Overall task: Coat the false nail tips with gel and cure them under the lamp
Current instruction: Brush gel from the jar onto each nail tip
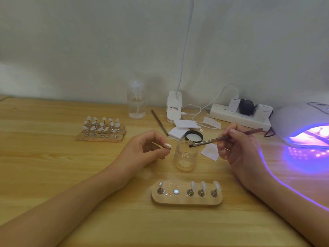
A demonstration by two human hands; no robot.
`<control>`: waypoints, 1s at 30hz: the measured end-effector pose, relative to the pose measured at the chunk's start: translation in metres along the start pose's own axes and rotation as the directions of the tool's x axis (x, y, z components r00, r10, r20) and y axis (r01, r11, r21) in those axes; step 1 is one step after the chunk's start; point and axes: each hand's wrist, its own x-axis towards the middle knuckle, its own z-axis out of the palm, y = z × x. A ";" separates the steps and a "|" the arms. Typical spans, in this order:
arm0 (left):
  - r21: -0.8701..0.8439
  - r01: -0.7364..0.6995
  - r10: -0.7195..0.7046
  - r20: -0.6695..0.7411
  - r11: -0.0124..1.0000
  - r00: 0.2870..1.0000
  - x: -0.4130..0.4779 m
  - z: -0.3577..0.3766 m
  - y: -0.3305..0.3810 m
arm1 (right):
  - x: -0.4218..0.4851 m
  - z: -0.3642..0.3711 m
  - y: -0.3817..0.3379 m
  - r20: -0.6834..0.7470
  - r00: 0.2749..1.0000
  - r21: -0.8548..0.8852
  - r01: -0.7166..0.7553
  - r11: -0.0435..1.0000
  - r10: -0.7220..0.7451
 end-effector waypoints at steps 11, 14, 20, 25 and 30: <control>-0.083 0.020 -0.017 0.042 0.996 0.999 -0.002 -0.001 0.006 | -0.001 0.000 0.000 0.007 0.999 -0.018 -0.051 0.999 0.052; 0.048 -0.038 0.035 0.054 0.998 0.998 -0.004 0.002 0.018 | -0.001 0.000 -0.001 0.005 0.998 -0.013 -0.059 0.998 0.059; 0.197 -0.095 0.061 0.176 0.976 0.983 -0.013 0.011 0.043 | 0.000 0.000 -0.001 -0.004 0.999 -0.016 -0.055 0.998 0.055; 0.307 -0.139 0.105 0.125 0.941 0.987 -0.042 0.021 0.035 | 0.001 0.001 -0.001 0.001 0.998 -0.025 -0.056 0.998 0.056; 0.473 -0.209 0.166 0.131 0.856 0.977 -0.059 0.031 0.025 | 0.001 0.001 0.000 -0.012 0.998 -0.026 -0.063 0.998 0.063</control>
